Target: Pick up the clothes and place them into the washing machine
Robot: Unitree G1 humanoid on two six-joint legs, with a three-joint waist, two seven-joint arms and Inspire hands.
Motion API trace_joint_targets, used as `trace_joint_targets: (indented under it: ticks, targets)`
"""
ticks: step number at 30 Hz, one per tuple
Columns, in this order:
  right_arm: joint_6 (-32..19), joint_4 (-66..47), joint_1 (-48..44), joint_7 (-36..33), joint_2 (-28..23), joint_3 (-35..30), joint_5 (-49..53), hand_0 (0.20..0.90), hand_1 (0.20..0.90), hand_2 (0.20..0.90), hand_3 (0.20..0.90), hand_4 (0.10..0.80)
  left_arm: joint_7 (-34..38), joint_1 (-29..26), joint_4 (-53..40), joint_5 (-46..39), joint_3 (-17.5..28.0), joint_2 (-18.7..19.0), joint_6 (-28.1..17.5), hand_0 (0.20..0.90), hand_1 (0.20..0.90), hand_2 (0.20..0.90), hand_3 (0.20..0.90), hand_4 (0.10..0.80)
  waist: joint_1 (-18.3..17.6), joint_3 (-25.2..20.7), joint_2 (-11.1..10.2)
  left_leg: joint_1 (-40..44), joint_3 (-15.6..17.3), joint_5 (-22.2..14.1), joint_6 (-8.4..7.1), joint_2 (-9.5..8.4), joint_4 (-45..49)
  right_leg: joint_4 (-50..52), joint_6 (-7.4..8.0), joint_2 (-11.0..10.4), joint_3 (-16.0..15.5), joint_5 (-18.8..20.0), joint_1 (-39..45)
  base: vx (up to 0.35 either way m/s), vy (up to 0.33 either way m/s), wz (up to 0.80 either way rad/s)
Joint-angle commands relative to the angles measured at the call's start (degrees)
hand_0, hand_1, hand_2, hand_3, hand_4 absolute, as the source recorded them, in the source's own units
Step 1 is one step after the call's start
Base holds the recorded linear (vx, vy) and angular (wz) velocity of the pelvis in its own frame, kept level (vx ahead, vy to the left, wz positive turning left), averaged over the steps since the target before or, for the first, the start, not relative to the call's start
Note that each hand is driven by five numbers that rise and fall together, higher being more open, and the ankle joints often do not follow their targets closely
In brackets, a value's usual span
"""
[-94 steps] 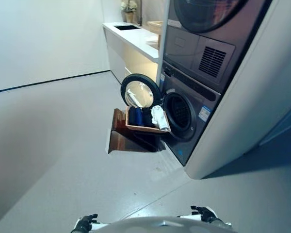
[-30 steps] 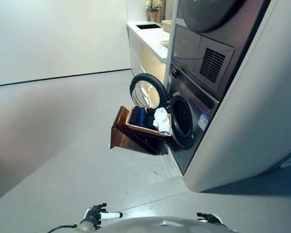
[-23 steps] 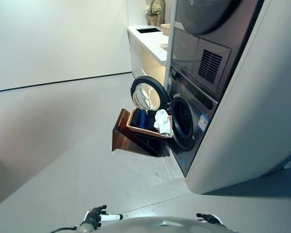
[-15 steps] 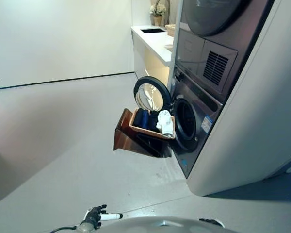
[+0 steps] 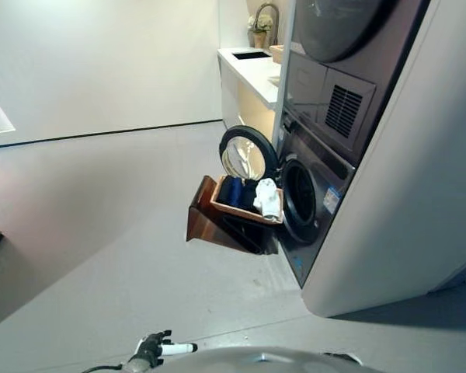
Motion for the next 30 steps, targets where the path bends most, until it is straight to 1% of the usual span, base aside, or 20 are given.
trace_joint_targets:
  ticks: [1, 8, 16, 21, 25, 27, 28, 29, 30]
  targets:
    - [-1.1, 2.4, -5.3, -0.2, 0.1, -0.7, -0.9, 0.900, 0.900, 0.900, 0.900, 0.800, 0.6, -2.2, -0.8, 0.3, 0.5, -0.4, -2.3, 0.900, 0.900, 0.900, 0.900, 0.800, 0.7, 3.8, -0.9, 3.7, 1.1, -7.0, -1.18, -3.81, 0.0, 0.0, 0.08, 2.3, 0.8, -2.1, -0.5, 0.000, 0.000, 0.00]
    - [-1.1, 2.5, -4.7, -0.1, -0.3, -1.2, -0.6, 0.900, 0.900, 0.900, 0.900, 0.800, 0.5, -2.7, -1.1, 1.1, -0.2, -0.2, -2.4, 0.900, 0.900, 0.900, 0.900, 0.800, 1.0, 3.8, -0.5, 3.4, 0.4, -7.0, -1.22, -4.03, 0.0, 0.0, 0.28, 1.9, 0.1, -2.1, -0.6, -0.005, 0.002, 0.01]
    - [-1.1, 2.3, -5.0, -0.2, -0.3, -0.6, -1.1, 0.900, 0.900, 0.900, 0.900, 0.800, 0.5, -2.6, -1.2, 0.7, 0.1, -0.2, -2.3, 0.900, 0.900, 0.900, 0.900, 0.800, 0.8, 4.4, -0.4, 3.8, 0.9, -7.2, -0.94, -4.17, 0.0, 0.0, 0.29, 1.9, 0.9, -1.9, -0.7, 0.000, 0.013, 0.05]
    - [-0.8, 2.3, -5.9, -0.4, -0.5, -0.6, -1.3, 0.900, 0.900, 0.900, 0.900, 0.800, 0.4, -2.7, -1.1, -0.2, 0.5, -0.1, -2.1, 0.900, 0.900, 0.900, 0.900, 0.800, 0.8, 5.6, -1.0, 3.1, 1.9, -7.7, -0.04, -4.69, 0.9, 0.7, 0.35, 1.5, 1.4, -1.6, -1.1, 0.013, 0.029, -0.10]
    - [-0.8, 2.0, -6.8, -0.6, -0.3, -0.7, -0.7, 0.900, 0.900, 0.900, 0.900, 0.800, 0.5, -3.2, -1.1, -0.9, 1.0, 0.4, -2.1, 0.900, 0.900, 0.900, 0.900, 0.800, 1.0, 6.5, -1.2, 1.7, 2.5, -8.7, 0.84, -4.77, 2.8, 6.4, 0.44, 1.2, 1.4, -3.3, -4.1, 0.021, 0.063, -0.09]
    - [-0.9, 1.7, -7.2, -0.5, -0.2, -0.9, -0.2, 0.900, 0.900, 0.900, 0.900, 0.800, 0.2, -3.4, -1.5, -1.7, 1.3, 0.7, -2.1, 0.900, 0.900, 0.900, 0.900, 0.800, 1.0, 7.0, -1.1, 1.6, 2.6, -9.3, 1.50, -4.62, 3.4, 11.7, 0.96, 1.7, 1.0, -4.7, -6.2, 0.047, 0.083, -0.05]
    - [-0.9, 1.7, -7.2, -0.5, -0.2, -0.9, -0.2, 0.900, 0.900, 0.900, 0.900, 0.800, 0.2, -3.4, -1.5, -1.7, 1.3, 0.7, -2.1, 0.900, 0.900, 0.900, 0.900, 0.800, 1.1, 7.0, -1.1, 1.6, 2.6, -9.3, 1.51, -4.64, 3.4, 11.8, 0.97, 1.7, 1.1, -4.8, -6.4, 0.049, 0.072, -0.06]
    - [-0.9, 1.7, -7.2, -0.5, -0.2, -1.2, 0.0, 0.900, 0.900, 0.900, 0.900, 0.800, 0.2, -3.6, -1.6, -1.6, 1.5, 1.0, -2.1, 0.900, 0.900, 0.900, 0.900, 0.800, 1.0, 7.4, -1.0, 1.9, 2.5, -9.7, 1.81, -4.68, 3.6, 14.7, 1.31, 1.8, 0.9, -4.9, -7.4, 0.109, 0.125, -0.05]
    - [-0.9, 1.9, -7.3, -0.3, -0.4, -1.3, -0.2, 0.900, 0.900, 0.900, 0.900, 0.800, 0.1, -3.6, -2.1, -1.7, 1.6, 1.4, -2.1, 0.900, 0.900, 0.900, 0.900, 0.800, 0.6, 8.1, -0.5, 2.8, 2.1, -10.3, 2.29, -4.53, 4.0, 20.7, 2.07, 1.4, -0.2, -4.0, -9.8, 0.151, 0.161, -0.05]
